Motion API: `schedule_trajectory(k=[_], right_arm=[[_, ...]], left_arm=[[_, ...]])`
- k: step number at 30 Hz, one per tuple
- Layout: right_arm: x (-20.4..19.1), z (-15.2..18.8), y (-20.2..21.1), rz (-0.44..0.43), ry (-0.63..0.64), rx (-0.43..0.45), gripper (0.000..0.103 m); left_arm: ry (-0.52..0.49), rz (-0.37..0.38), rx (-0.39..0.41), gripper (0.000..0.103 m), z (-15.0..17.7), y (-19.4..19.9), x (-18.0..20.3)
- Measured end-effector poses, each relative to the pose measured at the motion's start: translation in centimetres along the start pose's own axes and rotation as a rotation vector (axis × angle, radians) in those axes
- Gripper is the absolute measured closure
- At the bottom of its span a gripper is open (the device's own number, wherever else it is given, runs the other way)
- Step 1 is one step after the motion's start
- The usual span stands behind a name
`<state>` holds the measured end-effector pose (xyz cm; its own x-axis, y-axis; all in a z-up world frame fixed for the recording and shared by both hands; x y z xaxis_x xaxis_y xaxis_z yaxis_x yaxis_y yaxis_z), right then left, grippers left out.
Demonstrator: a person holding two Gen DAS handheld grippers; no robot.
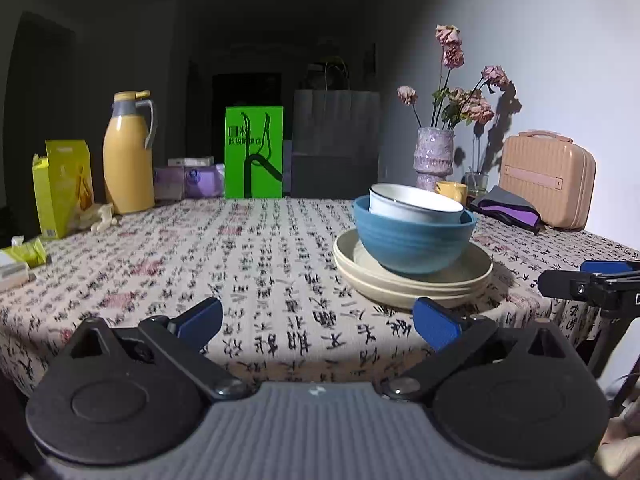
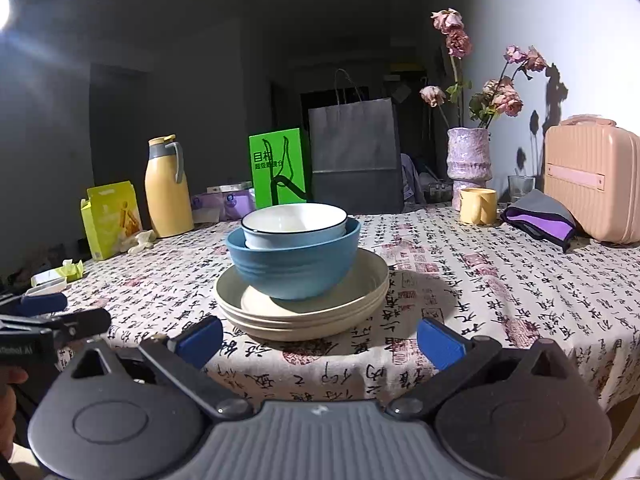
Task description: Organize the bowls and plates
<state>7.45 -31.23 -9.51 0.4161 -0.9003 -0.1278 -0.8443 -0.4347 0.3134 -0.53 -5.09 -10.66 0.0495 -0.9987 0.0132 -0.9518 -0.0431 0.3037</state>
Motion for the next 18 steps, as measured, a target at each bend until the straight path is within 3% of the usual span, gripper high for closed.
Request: schedule_trajectory(k=[18], right_arm=[[-0.38, 0.28, -0.58, -0.024, 0.001, -0.013, 0.000]], left_arm=[[-0.002, 0.018, 0.022, 0.000, 0.17, 0.16, -0.08]])
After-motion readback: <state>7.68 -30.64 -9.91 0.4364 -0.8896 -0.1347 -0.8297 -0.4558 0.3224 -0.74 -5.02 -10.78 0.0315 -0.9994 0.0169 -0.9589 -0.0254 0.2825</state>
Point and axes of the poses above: each gripper's, at about its wrist camera, not at the fingertips, and y roughly against the way its jaws point, x to its right, z to its underside, the point moved 1 cm from there along -y, roughly the way its jaws point, and after that the axes turned 1 degree about -z, right-handed, at the moved point
